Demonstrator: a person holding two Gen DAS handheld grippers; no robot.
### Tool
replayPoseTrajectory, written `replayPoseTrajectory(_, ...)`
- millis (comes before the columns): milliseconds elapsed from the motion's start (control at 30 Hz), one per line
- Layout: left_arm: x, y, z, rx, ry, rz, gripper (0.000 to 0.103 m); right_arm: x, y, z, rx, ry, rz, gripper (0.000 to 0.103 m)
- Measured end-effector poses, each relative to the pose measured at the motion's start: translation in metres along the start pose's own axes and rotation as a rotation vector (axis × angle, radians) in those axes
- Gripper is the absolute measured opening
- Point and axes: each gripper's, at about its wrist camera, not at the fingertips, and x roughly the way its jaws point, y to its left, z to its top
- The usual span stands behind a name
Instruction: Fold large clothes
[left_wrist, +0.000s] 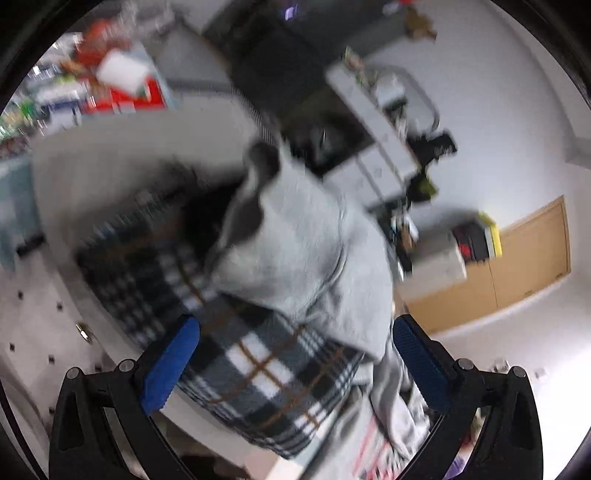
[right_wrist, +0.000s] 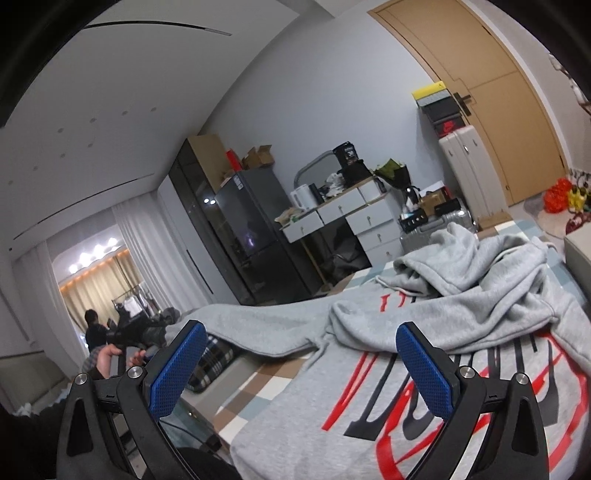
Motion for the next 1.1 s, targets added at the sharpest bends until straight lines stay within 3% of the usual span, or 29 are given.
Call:
replayPoseTrajectory(33,0.005,0.001,0.001,-0.017,0.018,-0.025,0.102,0.001,-0.001,0.0,0.005,0.001,-0.002,0.103)
replayPoseTrajectory(133,0.006,0.003,0.004,-0.043,-0.069,-0.05,0.102,0.004,-0.006,-0.001,0.026,0.022,0.001,0.103)
replayPoseTrajectory(267,0.024,0.004,0.016,-0.078,-0.035,-0.141,0.102,0.01,-0.011,-0.003,0.064,0.043,0.009,0.103)
replayPoseTrajectory(400,0.023,0.005,0.025,-0.125,-0.073,-0.24,0.102,0.014,-0.012,-0.003,0.062,0.07,0.005,0.103)
replayPoseTrajectory(433,0.022,0.005,0.027,-0.123,-0.077,-0.253,0.096,0.013,-0.012,-0.003,0.064,0.071,0.008,0.103)
replayPoseTrajectory(533,0.017,0.002,0.031,-0.093,-0.096,-0.259,0.068,0.014,-0.013,-0.004,0.063,0.075,0.012,0.103)
replayPoseTrajectory(600,0.015,-0.003,0.031,-0.064,-0.096,-0.251,0.043,0.016,-0.013,-0.005,0.064,0.084,0.01,0.103)
replayPoseTrajectory(633,0.014,-0.002,0.033,-0.04,-0.101,-0.237,0.019,0.017,-0.013,-0.005,0.065,0.09,0.012,0.103)
replayPoseTrajectory(667,0.011,-0.004,0.034,-0.015,-0.108,-0.228,0.008,0.019,-0.013,-0.006,0.066,0.096,0.014,0.103)
replayPoseTrajectory(767,0.005,-0.008,0.035,0.032,-0.155,-0.219,0.008,0.021,-0.01,-0.007,0.053,0.109,0.015,0.103)
replayPoseTrajectory(967,0.019,0.012,0.038,-0.061,-0.14,-0.226,0.01,0.02,-0.004,-0.008,0.022,0.105,0.019,0.103)
replayPoseTrajectory(1000,0.023,0.014,0.037,-0.069,-0.135,-0.228,0.013,0.02,-0.004,-0.009,0.021,0.106,0.02,0.103)
replayPoseTrajectory(1033,0.025,0.016,0.036,-0.079,-0.127,-0.23,0.023,0.02,-0.004,-0.009,0.022,0.107,0.021,0.103)
replayPoseTrajectory(1100,0.026,0.022,0.035,-0.115,-0.137,-0.254,0.054,0.021,-0.004,-0.009,0.02,0.113,0.017,0.103)
